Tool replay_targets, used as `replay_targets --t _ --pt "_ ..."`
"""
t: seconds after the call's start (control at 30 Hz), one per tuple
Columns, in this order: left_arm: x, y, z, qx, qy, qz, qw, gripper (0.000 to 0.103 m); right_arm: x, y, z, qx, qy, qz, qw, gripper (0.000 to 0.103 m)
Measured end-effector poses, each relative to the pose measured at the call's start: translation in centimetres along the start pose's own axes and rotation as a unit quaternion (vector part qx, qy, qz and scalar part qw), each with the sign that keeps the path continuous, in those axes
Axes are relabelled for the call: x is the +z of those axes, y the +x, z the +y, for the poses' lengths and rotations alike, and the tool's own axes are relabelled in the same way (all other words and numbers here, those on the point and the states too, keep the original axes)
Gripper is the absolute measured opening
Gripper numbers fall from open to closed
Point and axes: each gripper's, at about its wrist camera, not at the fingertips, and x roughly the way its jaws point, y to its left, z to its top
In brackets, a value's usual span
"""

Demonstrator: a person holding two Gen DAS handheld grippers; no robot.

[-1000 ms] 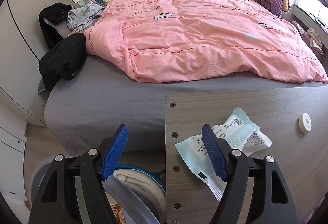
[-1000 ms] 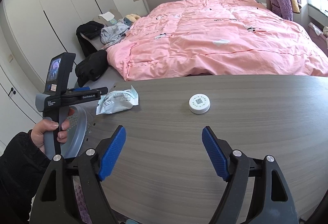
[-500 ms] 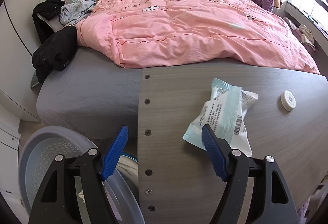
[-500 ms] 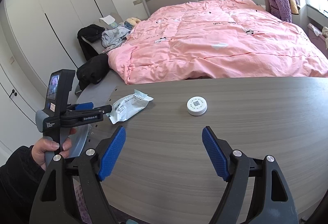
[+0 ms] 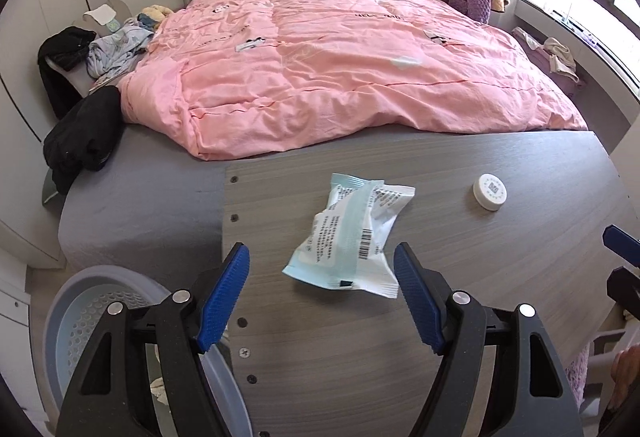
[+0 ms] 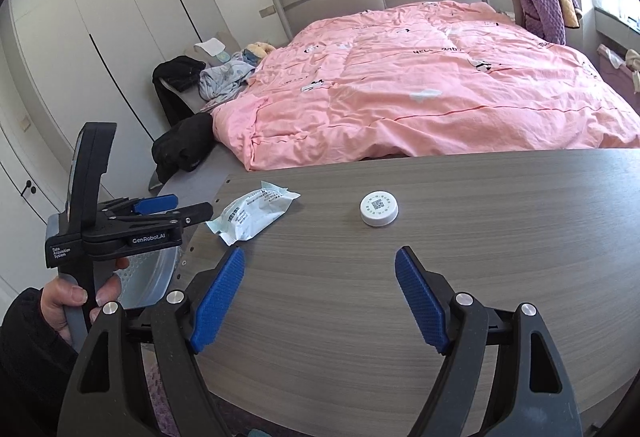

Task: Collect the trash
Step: 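Close the left tool around the white-and-blue packet, then lift the packet with the left tool while the right tool closes on the white tin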

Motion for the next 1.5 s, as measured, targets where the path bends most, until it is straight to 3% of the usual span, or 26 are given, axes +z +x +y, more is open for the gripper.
replay_targets --t 0.2,0.37,0.53,0.67,1.0,1.37,1.5 --pt "1.5 3.4 -1.6 -0.036 0.028 0.046 0.9979 0.071 0.0 -0.4 -1.3 -0.006 0.011 -0.005 1.000 0.076" --pt "2.2 6.2 -1.3 -0.036 0.028 0.079 0.9958 0.071 -0.1 -0.4 -2.6 -0.010 0.023 -0.005 1.000 0.076" --pt "2.3 7.4 -1.4 -0.039 0.029 0.088 0.9949 0.071 -0.3 -0.3 -3.1 -0.011 0.027 -0.004 1.000 0.076" --pt "2.0 7.5 -1.5 -0.045 0.026 0.091 0.9945 0.056 -0.3 -0.3 -3.2 -0.011 0.028 -0.004 1.000 0.076" --pt "-0.8 4.3 -1.9 -0.032 -0.014 0.043 0.9985 0.053 -1.2 0.8 -3.6 -0.018 0.028 0.008 0.999 0.076" --pt "-4.8 -2.0 -2.6 0.043 -0.043 -0.037 0.9975 0.053 -0.9 5.8 -3.4 -0.036 -0.013 0.039 0.999 0.076" --pt "-5.3 -3.2 -2.6 0.054 -0.052 -0.051 0.9959 0.053 0.2 7.8 -3.2 -0.047 -0.029 0.046 0.997 0.076"
